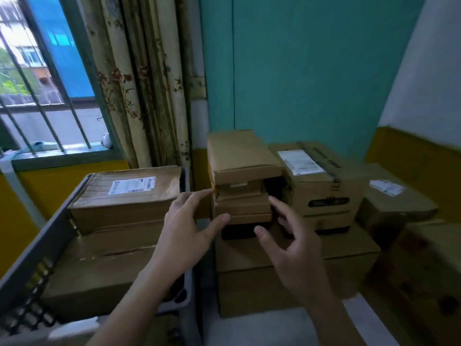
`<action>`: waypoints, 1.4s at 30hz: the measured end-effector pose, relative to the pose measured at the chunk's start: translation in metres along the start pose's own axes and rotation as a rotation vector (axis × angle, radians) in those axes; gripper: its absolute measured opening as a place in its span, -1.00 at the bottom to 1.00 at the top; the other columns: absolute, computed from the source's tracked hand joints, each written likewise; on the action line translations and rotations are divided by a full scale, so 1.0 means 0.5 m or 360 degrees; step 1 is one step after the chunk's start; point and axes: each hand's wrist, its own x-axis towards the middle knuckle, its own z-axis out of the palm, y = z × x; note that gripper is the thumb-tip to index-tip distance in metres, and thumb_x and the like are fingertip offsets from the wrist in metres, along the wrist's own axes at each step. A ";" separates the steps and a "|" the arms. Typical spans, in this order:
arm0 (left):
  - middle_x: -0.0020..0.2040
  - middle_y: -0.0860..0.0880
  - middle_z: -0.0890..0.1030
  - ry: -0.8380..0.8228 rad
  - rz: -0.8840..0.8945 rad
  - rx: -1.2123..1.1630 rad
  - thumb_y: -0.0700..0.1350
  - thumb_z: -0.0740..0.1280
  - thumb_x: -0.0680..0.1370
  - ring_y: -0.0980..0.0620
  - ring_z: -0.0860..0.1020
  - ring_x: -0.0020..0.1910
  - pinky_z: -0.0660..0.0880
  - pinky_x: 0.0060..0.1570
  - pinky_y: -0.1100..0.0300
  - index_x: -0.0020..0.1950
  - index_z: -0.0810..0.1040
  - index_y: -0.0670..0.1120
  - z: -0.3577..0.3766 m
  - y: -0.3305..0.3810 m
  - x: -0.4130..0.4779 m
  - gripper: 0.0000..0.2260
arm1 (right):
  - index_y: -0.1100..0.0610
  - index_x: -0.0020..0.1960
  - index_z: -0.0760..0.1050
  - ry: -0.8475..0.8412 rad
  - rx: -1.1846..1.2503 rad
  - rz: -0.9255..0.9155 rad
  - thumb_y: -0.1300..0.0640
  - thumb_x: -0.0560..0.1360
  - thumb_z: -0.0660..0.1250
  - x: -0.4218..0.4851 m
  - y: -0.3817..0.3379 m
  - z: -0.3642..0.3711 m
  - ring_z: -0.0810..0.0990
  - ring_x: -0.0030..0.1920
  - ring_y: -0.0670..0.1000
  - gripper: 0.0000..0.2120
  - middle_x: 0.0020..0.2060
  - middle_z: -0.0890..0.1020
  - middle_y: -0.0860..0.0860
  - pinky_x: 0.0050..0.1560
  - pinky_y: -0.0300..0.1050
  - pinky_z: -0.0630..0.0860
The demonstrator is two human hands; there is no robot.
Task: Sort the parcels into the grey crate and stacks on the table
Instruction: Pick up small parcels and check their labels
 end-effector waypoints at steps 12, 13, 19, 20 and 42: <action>0.56 -0.02 0.09 0.0550 -0.0183 -0.0140 0.17 0.46 0.47 -0.17 0.18 0.54 0.30 0.45 -0.21 0.62 0.04 0.06 0.090 0.094 0.062 -0.14 | -0.05 0.52 0.29 -0.0020 0.0114 0.0106 0.04 0.54 0.42 0.147 0.017 -0.107 0.41 0.31 -0.17 -0.40 0.22 0.42 -0.22 0.27 -0.22 0.41; 0.58 -0.06 0.10 0.0554 -0.0210 -0.0174 0.18 0.46 0.46 -0.16 0.18 0.55 0.29 0.46 -0.19 0.63 0.02 0.06 0.088 0.096 0.072 -0.12 | -0.05 0.53 0.27 -0.0060 0.0118 0.0115 0.03 0.54 0.41 0.161 0.015 -0.108 0.39 0.32 -0.17 -0.39 0.24 0.43 -0.20 0.30 -0.20 0.40; 0.45 -0.09 0.44 0.0565 -0.0264 -0.0301 0.23 0.42 0.49 -0.07 0.41 0.41 0.42 0.36 -0.12 0.60 0.19 0.03 0.085 0.113 0.106 -0.23 | 0.00 0.54 0.28 -0.0247 0.0063 0.0186 -0.14 0.52 0.37 0.216 0.023 -0.079 0.40 0.43 0.00 -0.35 0.43 0.45 -0.06 0.40 0.09 0.42; 0.42 -0.09 0.48 0.0590 -0.0262 -0.0316 0.21 0.42 0.50 -0.06 0.44 0.38 0.44 0.34 -0.10 0.58 0.25 0.01 0.087 0.115 0.107 -0.27 | 0.02 0.54 0.29 -0.0260 0.0069 0.0193 -0.13 0.54 0.36 0.217 0.021 -0.075 0.41 0.41 0.01 -0.36 0.42 0.45 -0.06 0.39 0.05 0.42; 0.14 -0.01 0.66 0.0497 -0.0382 -0.1563 -0.25 0.42 0.42 -0.01 0.65 0.04 0.56 -0.11 0.12 0.21 0.60 -0.06 0.191 0.067 -0.135 -0.64 | -0.13 0.38 0.36 0.0240 0.0884 0.0840 -0.15 0.31 0.45 -0.045 0.105 -0.153 0.60 0.08 -0.09 -0.33 0.13 0.58 -0.19 -0.16 -0.14 0.53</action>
